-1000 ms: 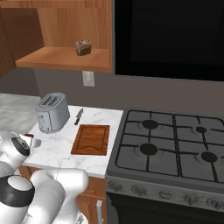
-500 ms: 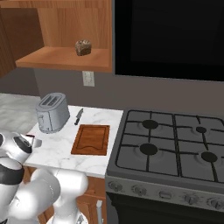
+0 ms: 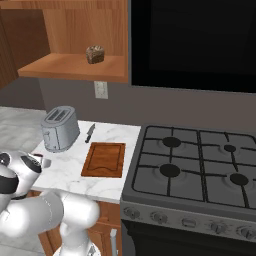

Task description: Pick the bread, place it on the cutting board, pick the jam, place it on the counter, and close the cabinet.

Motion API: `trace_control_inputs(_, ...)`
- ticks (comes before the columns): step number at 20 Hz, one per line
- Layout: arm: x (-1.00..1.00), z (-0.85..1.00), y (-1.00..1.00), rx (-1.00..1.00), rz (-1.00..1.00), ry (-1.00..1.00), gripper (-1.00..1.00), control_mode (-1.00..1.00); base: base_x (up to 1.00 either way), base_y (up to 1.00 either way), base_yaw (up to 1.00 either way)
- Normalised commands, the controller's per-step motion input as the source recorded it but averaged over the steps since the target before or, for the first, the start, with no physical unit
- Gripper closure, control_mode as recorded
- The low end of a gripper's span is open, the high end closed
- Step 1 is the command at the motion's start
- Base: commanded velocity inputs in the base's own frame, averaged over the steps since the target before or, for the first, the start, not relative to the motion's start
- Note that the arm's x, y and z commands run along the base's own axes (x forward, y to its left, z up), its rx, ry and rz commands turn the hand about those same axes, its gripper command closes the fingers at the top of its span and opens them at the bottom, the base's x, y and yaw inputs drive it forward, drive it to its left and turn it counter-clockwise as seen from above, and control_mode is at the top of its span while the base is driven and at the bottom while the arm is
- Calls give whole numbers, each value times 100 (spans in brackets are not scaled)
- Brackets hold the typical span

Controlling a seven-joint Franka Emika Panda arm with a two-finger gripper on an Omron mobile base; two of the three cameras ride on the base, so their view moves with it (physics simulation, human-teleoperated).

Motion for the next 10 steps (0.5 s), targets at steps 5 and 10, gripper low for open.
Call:
trace_control_inputs(5, 9, -7, 0, 0, 0, -5, 100, -100, 0, 0, 0)
trace_control_inputs(10, 11, -9, 0, 0, 0, -2, 100, -100, 0, 0, 0)
